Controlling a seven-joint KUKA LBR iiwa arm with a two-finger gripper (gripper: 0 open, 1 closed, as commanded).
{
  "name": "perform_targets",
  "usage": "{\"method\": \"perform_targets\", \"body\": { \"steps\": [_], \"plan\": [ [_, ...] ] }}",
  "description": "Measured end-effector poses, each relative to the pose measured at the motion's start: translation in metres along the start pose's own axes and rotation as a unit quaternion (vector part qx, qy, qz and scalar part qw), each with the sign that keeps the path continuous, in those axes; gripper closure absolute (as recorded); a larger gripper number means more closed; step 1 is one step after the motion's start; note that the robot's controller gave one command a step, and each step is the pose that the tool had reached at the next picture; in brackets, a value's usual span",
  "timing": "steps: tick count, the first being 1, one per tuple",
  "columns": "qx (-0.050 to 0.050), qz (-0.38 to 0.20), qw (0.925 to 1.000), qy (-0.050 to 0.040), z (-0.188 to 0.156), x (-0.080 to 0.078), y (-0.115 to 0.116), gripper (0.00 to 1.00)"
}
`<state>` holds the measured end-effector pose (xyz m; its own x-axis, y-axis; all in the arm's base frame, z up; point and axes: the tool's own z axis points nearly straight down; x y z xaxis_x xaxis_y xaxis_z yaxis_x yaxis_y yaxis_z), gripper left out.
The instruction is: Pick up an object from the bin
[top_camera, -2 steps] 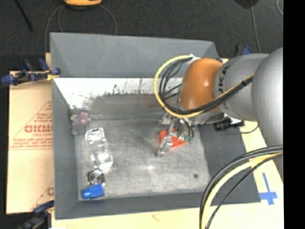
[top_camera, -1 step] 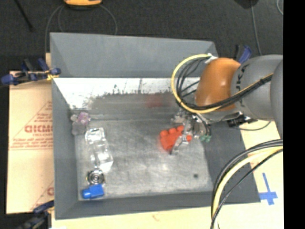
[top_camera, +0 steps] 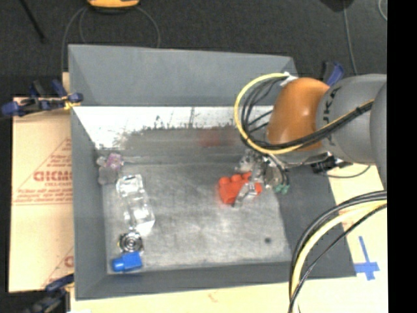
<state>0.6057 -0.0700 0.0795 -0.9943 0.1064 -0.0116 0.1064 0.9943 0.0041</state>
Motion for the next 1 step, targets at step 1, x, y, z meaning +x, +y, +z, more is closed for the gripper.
{"method": "perform_targets", "body": {
  "steps": [1],
  "plan": [
    [0.001, 0.02, 0.9998, -0.0012, -0.1824, -0.0106, 0.0001, 1.0]
  ]
}}
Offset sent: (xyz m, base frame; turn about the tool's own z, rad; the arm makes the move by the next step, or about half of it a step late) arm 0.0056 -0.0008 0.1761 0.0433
